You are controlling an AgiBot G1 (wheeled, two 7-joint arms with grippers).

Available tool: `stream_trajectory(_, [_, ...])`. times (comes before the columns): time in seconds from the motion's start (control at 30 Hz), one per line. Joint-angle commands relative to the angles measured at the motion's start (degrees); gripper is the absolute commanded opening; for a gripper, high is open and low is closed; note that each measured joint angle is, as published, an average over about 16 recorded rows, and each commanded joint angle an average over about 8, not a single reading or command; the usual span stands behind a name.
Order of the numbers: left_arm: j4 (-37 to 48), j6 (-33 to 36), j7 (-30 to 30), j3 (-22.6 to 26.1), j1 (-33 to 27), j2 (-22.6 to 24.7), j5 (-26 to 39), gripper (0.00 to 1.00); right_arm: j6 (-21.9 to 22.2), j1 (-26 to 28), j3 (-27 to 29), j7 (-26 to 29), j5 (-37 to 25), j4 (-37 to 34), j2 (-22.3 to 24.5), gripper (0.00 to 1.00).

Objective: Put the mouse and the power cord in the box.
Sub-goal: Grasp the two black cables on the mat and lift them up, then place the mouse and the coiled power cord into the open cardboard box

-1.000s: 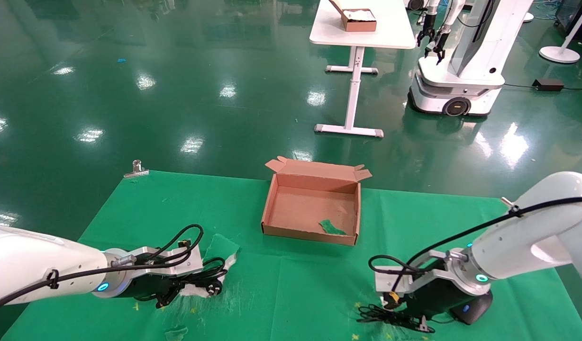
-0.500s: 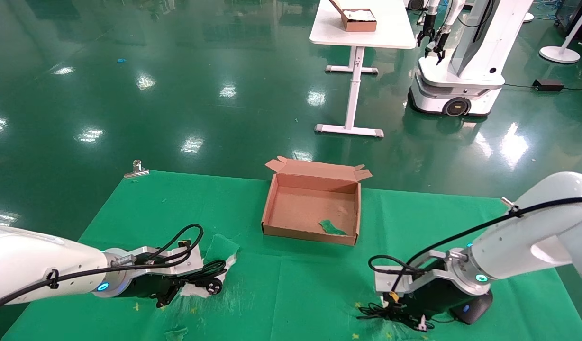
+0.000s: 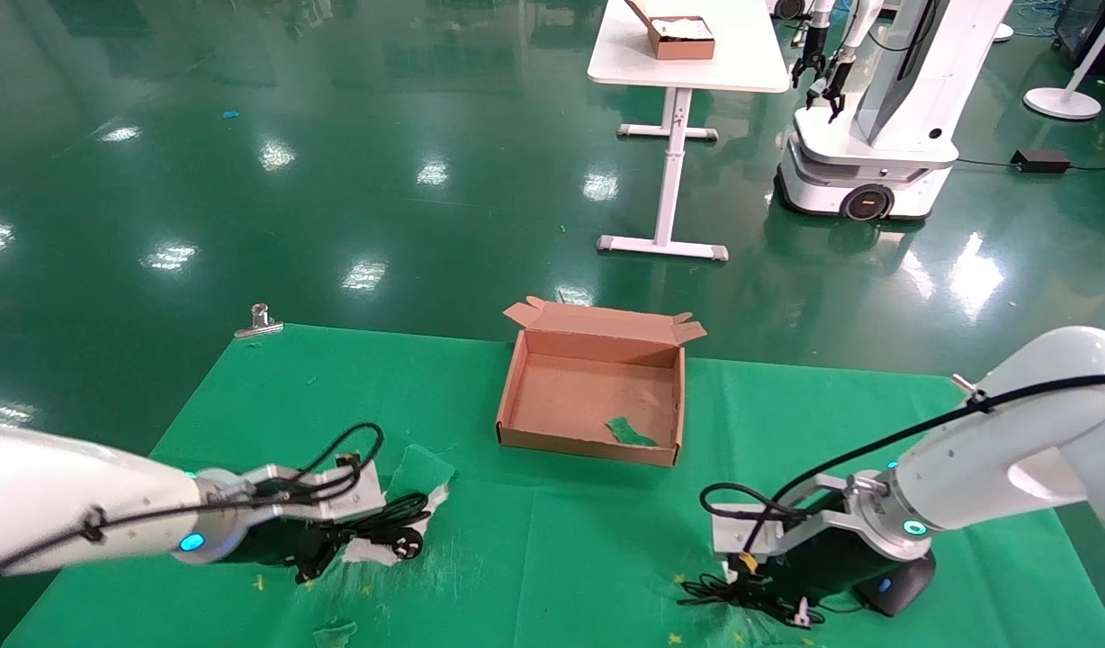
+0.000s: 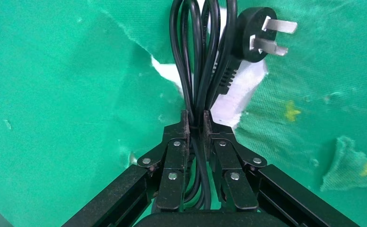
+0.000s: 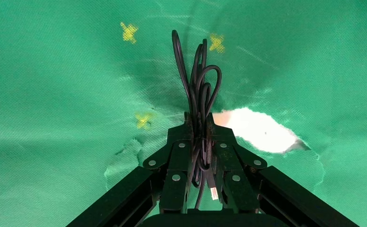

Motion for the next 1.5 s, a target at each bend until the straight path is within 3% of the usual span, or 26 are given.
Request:
stream_trajectory(0.03, [-0.08,0.92,0.30,-0.44,-1.10,-0.23,-1.01,0.00,0.03,0.26,0.06,-0.04,0.05,0.07,0.11,0.00])
stream_trajectory(0.33, [1.60,6.86,1.54,-6.43,-10.88,1.18,-13.82,0.00,1.16,7.08,0.56,1.85,-0.82,3.33,3.47,0.00])
stream_trajectory(0.57, [2.98,1.63,0.95,-6.76,-12.17,8.80,-14.26,0.00,1.50,11.70,0.38,5.05,-2.73,7.79,6.77,0.00])
stream_trajectory(0.77, [5.52,-10.49,1.42,-1.74,-8.42,17.75,-5.96,0.00,-0.30,14.57,0.04,8.95,-4.47,14.21,9.94,0.00])
stream_trajectory(0.97, [6.98,-25.63,-0.90,9.78,-5.40,20.76,0.63,0.00,-3.38,15.71,-0.12,14.31,-5.61,23.54,12.93,0.00])
stream_trajectory(1.0, [7.14,-27.63,-2.03,11.83,-5.33,20.84,0.98,0.05,-3.89,15.65,-0.13,15.33,-5.74,25.25,13.42,0.00])
stream_trajectory(1.23, [8.25,-34.36,-11.15,23.61,-7.83,20.94,-1.00,0.92,-6.52,13.35,0.01,22.69,-6.02,37.01,16.91,0.00])
stream_trajectory(1.27, [8.34,-34.75,-12.09,24.95,-8.35,20.93,-1.44,1.00,-6.67,12.92,0.06,23.56,-6.00,38.38,17.33,0.00])
stream_trajectory(1.5, [8.79,-37.66,-16.73,32.11,-10.86,20.87,-3.54,1.00,-6.48,10.90,0.51,26.81,-5.53,44.17,18.70,0.00])
